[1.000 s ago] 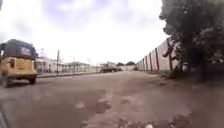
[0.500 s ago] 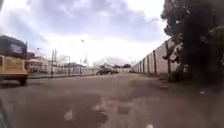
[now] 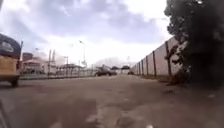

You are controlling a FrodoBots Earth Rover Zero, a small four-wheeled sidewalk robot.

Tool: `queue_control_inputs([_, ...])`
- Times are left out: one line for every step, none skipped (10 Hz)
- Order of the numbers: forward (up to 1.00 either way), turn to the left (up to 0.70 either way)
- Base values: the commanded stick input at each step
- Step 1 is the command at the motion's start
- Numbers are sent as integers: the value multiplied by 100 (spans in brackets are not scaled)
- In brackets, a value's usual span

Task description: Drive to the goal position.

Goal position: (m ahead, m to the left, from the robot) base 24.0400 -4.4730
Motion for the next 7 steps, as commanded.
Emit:
queue_control_inputs([70,0])
queue_control_inputs([70,-8])
queue_control_inputs([70,-24])
queue_control_inputs([70,-28])
queue_control_inputs([70,-28])
queue_control_inputs([70,-14])
queue_control_inputs([70,0])
